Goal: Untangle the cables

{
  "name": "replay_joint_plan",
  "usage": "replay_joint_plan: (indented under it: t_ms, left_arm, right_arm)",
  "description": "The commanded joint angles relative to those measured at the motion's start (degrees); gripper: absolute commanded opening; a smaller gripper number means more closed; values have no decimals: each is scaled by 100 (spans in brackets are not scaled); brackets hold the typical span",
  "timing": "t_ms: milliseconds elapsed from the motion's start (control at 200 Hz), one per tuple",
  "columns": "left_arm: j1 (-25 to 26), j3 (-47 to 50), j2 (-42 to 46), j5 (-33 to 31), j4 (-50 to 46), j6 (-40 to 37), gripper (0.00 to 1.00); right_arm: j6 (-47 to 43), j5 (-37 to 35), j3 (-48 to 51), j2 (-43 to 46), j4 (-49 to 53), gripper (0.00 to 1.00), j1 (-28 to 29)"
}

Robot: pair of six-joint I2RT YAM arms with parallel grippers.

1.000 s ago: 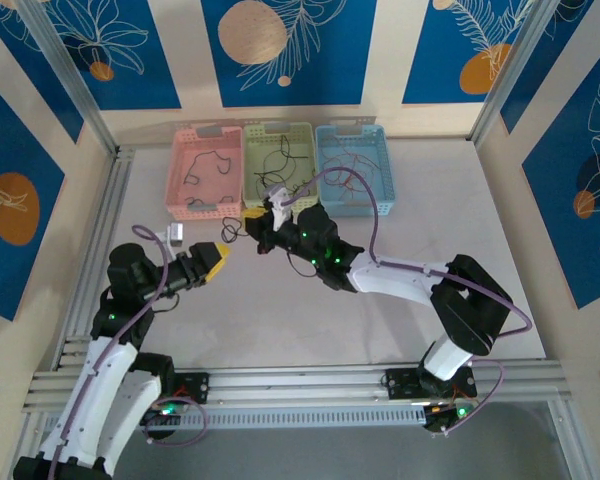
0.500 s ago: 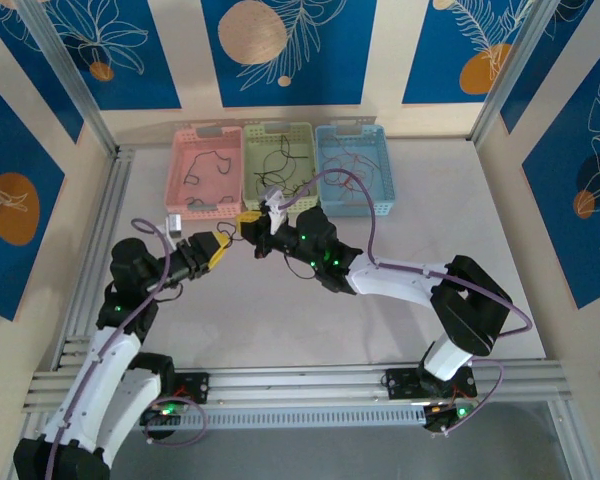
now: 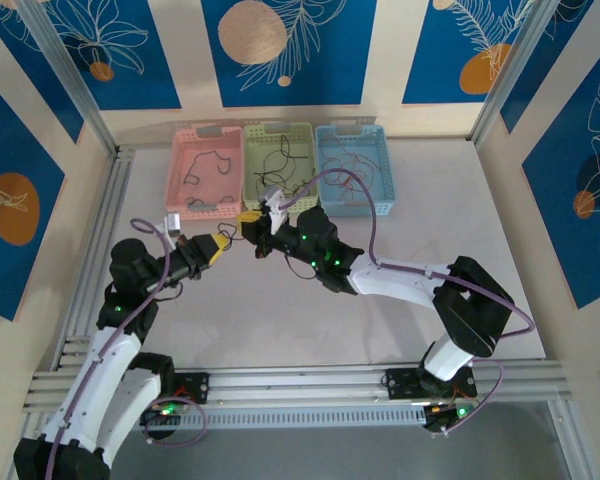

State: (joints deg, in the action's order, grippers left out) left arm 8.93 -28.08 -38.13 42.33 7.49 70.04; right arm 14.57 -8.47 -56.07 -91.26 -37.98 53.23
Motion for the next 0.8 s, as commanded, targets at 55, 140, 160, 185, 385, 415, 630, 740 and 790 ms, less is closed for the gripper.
replay_joint_plan:
  t_ms: [55, 140, 160, 185, 385, 415, 630, 740, 790]
  left_arm:
    - [43, 42, 404, -212, -442, -176, 0]
    - [40, 20, 752, -728, -994, -253, 0]
    - [41, 36, 840, -860, -1091, -262, 0]
    - [40, 47, 946, -987, -1196, -262, 0]
    - [40, -84, 1692, -2335, -2378, -648, 0]
    - [42, -84, 1753, -2489, -2438, -660, 0]
    - [42, 14, 2060, -3782, -2648, -321, 0]
    - [39, 169, 2043, -4094, -2130, -77, 0]
    - [46, 152, 1950, -4175, -1974, -67, 0]
  right_arm:
    - [-68, -1147, -16, 390, 277, 0, -55]
    - [238, -1702, -18, 568, 689, 0, -54]
    - [314, -1787, -5, 621, 783, 0, -50]
    - [440, -1877, 8, 683, 909, 0, -39]
    - [1511, -2552, 99, 1168, 2261, 0, 266]
    - [1673, -2559, 113, 1231, 2439, 0, 300]
    - [2089, -2746, 392, 1529, 3206, 0, 626]
    - [2238, -2721, 562, 1628, 3503, 0, 727]
    - [2277, -2743, 594, 1646, 3658, 0, 809]
